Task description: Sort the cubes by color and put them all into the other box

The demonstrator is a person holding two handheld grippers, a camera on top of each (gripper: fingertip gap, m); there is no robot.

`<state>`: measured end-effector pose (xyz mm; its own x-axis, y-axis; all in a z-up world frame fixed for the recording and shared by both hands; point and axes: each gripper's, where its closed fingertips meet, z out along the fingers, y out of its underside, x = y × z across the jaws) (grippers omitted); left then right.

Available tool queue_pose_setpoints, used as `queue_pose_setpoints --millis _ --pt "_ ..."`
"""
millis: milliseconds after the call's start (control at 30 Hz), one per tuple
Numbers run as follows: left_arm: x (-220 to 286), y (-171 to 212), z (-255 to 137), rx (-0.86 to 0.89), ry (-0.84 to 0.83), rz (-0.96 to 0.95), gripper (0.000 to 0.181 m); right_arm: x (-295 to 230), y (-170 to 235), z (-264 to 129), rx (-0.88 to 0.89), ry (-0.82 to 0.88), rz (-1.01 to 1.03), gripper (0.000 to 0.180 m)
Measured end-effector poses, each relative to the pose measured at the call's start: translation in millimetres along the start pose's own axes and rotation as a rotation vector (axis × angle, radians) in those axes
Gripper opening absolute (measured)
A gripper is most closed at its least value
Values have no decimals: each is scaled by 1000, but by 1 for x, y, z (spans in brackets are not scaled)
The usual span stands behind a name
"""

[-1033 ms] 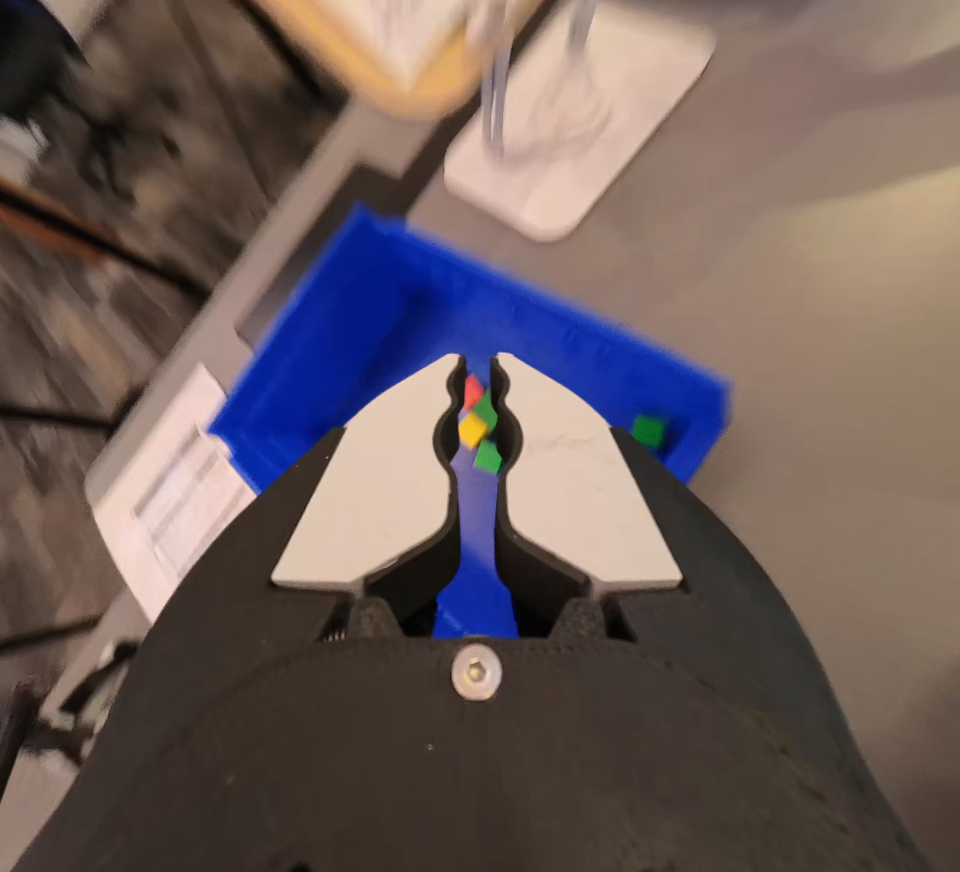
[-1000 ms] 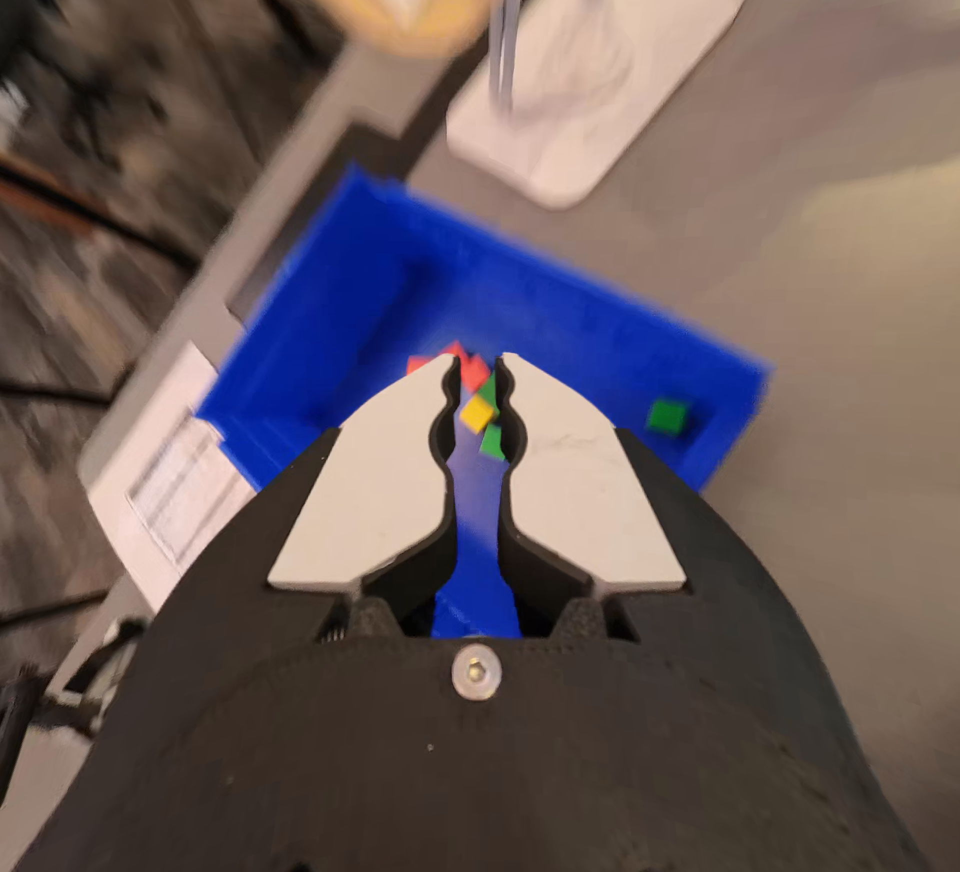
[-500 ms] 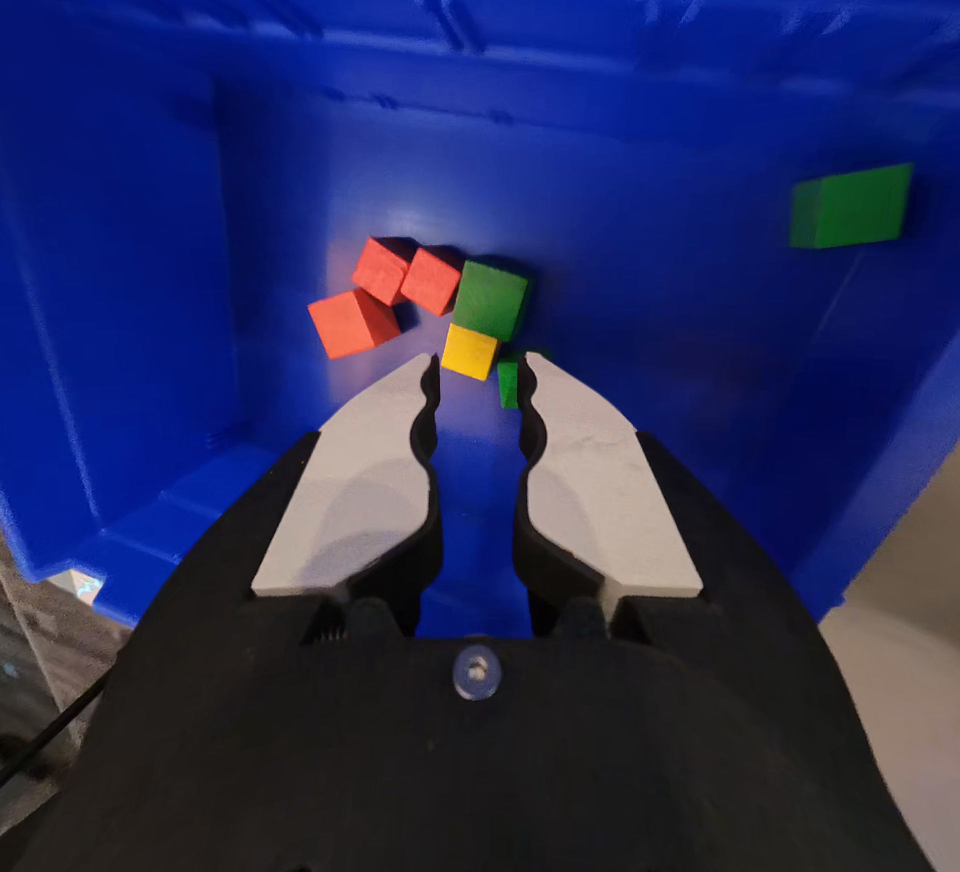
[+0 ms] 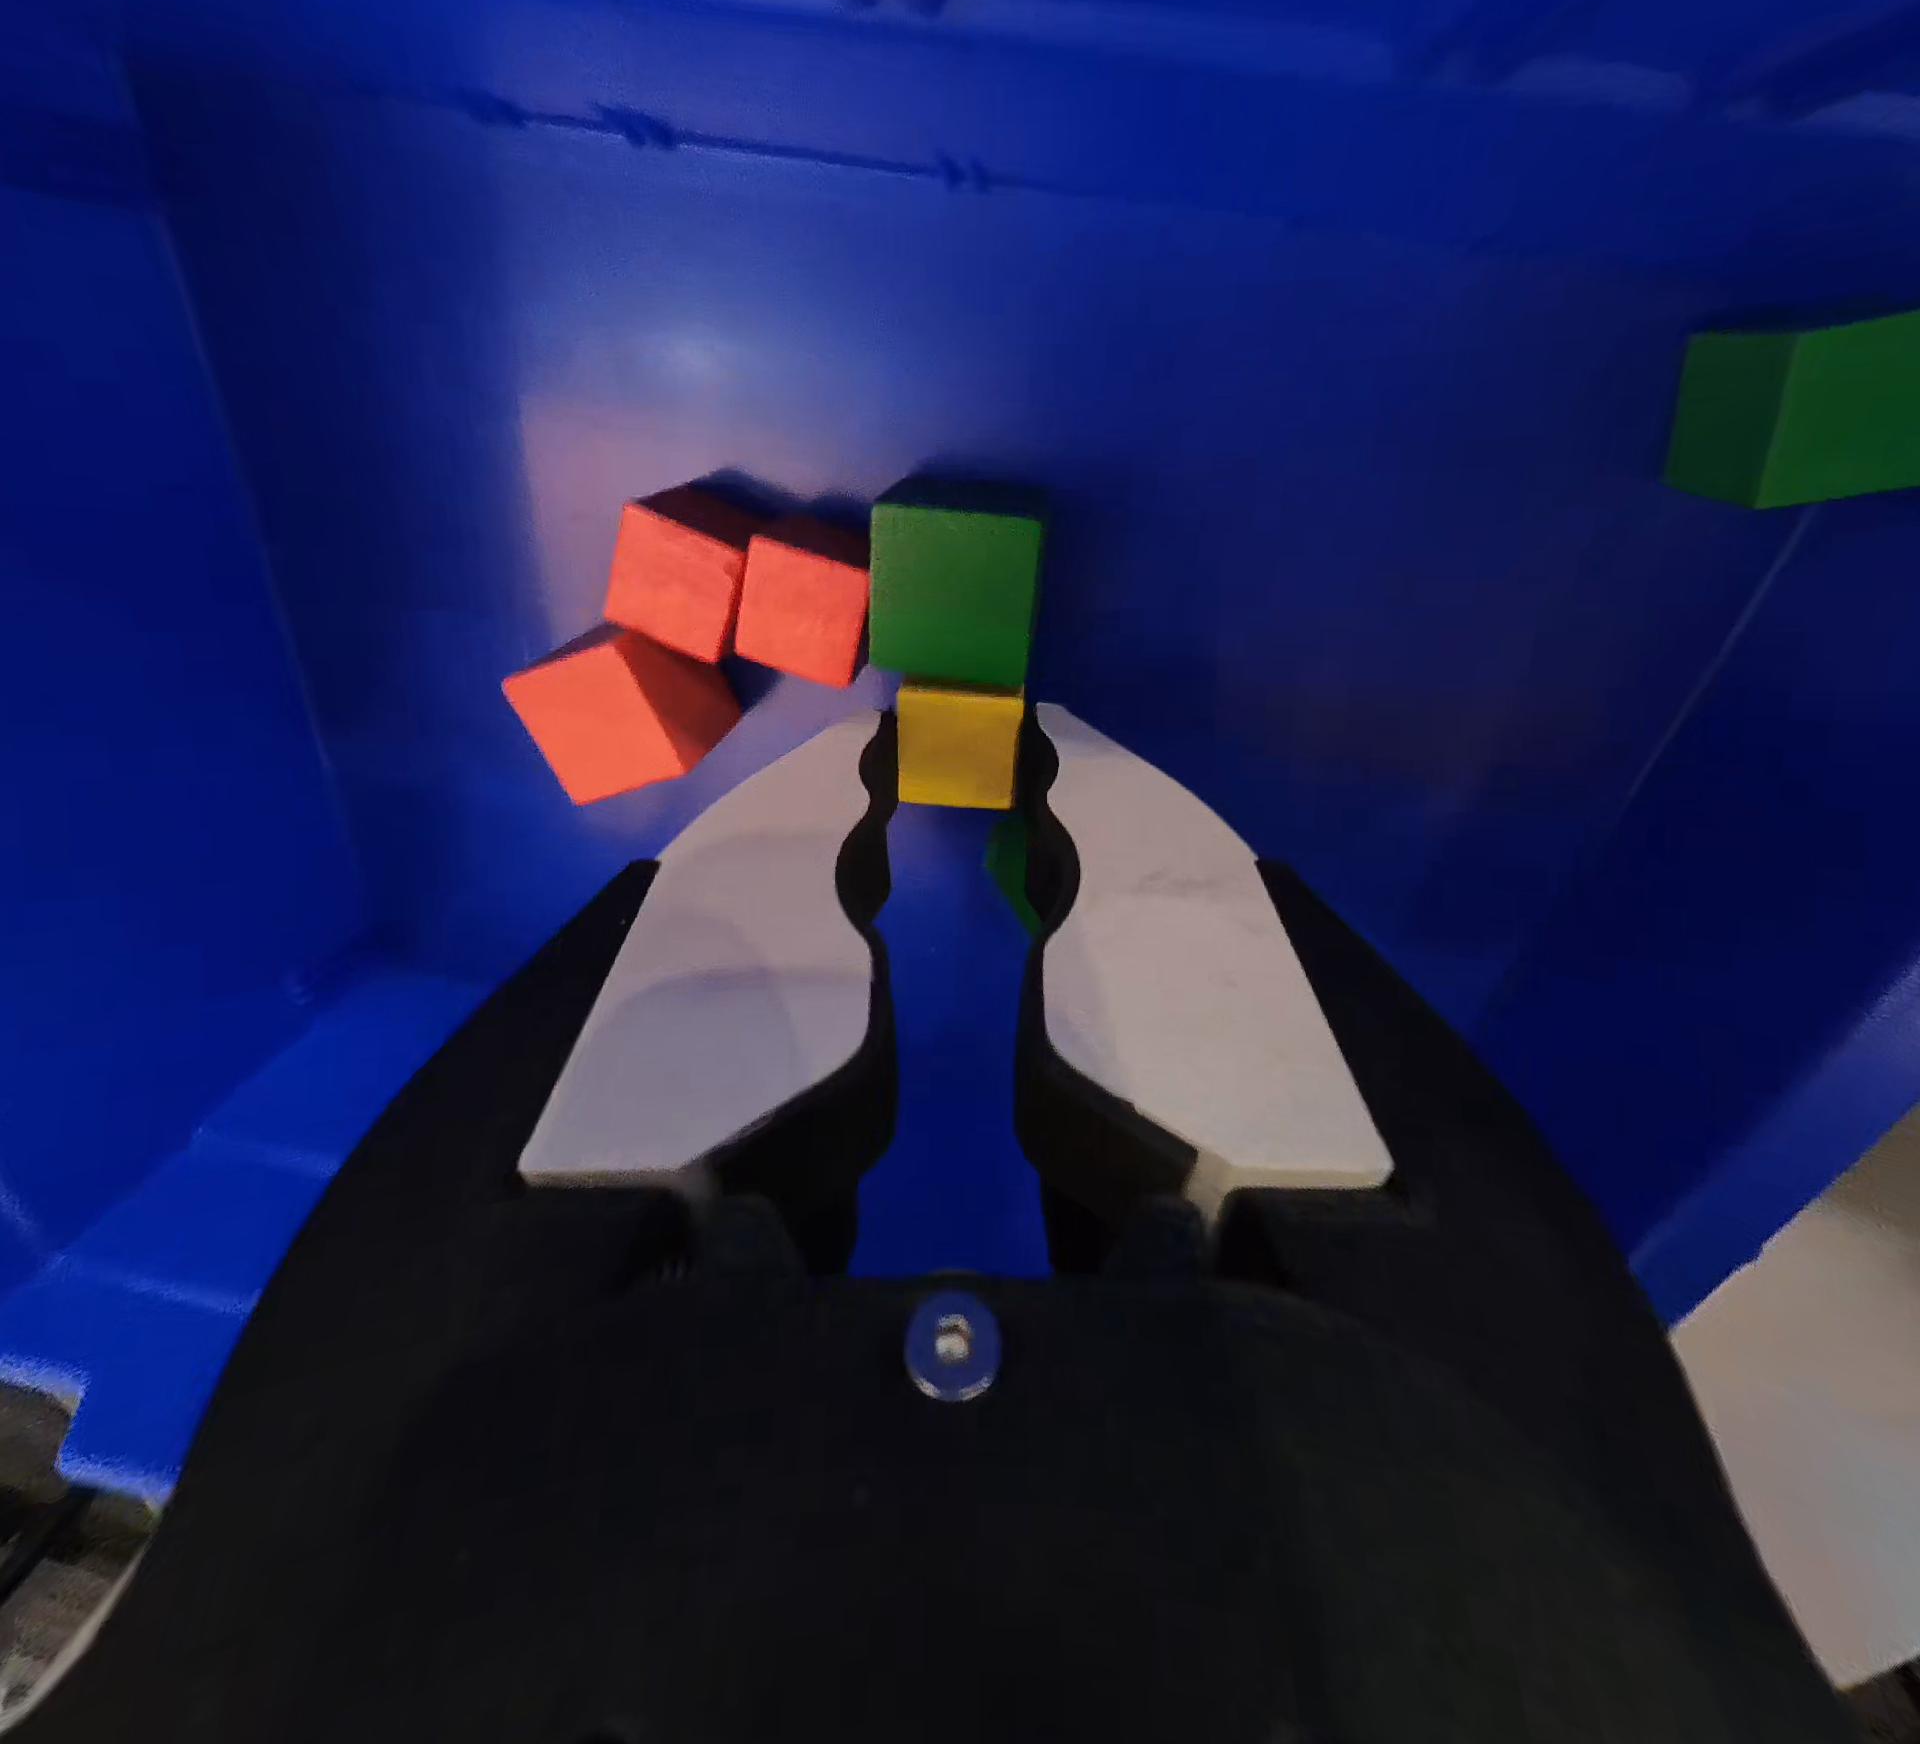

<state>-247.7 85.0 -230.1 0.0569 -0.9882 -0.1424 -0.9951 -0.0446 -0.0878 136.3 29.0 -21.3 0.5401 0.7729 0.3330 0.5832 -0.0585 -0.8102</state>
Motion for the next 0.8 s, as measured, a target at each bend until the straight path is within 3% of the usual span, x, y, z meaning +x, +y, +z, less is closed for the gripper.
queue_pose_setpoints --millis 33,167,300,433,500,600,800 --pt "-3 4 -4 -8 -20 -17 22 -2 -2 -1 4 -4 -8 3" --pt "-17 8 -59 180 -168 -152 22 -27 -28 -8 119 -66 -103 12" --pt "9 -55 -164 789 -132 -277 22 -69 -65 1 307 -58 -364 39" --pt "72 -140 -242 1320 148 -265 21 -127 -95 18 468 -64 -609 52" --pt "103 -178 -250 1446 278 -230 21 -143 -103 25 508 -3 -722 58" --pt "138 -220 -247 1519 438 -218 21 -152 -109 25 563 58 -801 53" --pt "150 -256 -234 1555 621 -238 21 -160 -103 16 616 0 -844 35"
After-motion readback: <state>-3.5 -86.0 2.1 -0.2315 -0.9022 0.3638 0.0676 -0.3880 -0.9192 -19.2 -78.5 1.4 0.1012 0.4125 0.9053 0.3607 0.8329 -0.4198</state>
